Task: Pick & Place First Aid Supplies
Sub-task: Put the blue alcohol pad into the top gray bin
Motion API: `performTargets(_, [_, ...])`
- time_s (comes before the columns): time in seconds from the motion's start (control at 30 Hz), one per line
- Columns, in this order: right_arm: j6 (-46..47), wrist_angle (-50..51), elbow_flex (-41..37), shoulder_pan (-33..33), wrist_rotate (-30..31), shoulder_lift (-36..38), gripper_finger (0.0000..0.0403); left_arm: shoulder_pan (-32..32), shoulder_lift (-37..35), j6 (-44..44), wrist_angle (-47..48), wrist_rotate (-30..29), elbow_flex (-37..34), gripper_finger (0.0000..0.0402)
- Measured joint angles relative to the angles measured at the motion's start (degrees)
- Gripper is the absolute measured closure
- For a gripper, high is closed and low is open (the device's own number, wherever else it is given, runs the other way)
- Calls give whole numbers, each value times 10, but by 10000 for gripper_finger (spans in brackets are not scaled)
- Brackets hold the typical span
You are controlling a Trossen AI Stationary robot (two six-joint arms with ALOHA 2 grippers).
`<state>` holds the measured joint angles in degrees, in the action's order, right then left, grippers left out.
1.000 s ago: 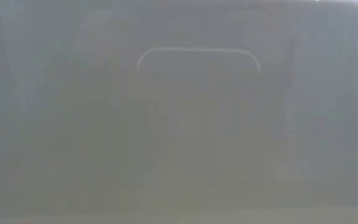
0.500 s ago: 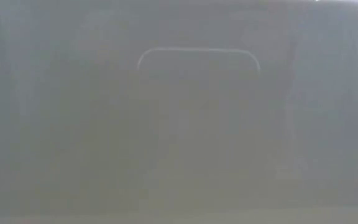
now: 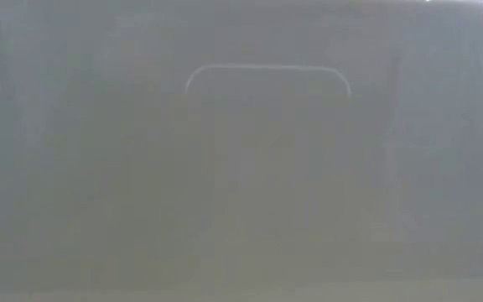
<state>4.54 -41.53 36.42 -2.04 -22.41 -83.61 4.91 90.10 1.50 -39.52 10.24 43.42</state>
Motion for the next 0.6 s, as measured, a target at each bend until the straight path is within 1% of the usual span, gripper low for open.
performTargets(0.1, [0,2,0,0,0,0,402,0,-1,-6,-7,9,0,347])
performTargets(0.23, [0,2,0,0,0,0,402,0,-1,-7,-5,9,0,391])
performTargets(0.27, [0,2,0,0,0,0,402,0,-1,-9,-5,8,0,396])
performTargets(0.43, [28,2,0,0,9,0,396,0,-1,-18,-5,-1,0,399])
performTargets(0.53, [30,1,0,0,11,0,374,0,-14,-18,9,-4,0,399])
performTargets(0.6, [30,1,0,0,14,0,352,0,-29,-18,41,-7,0,400])
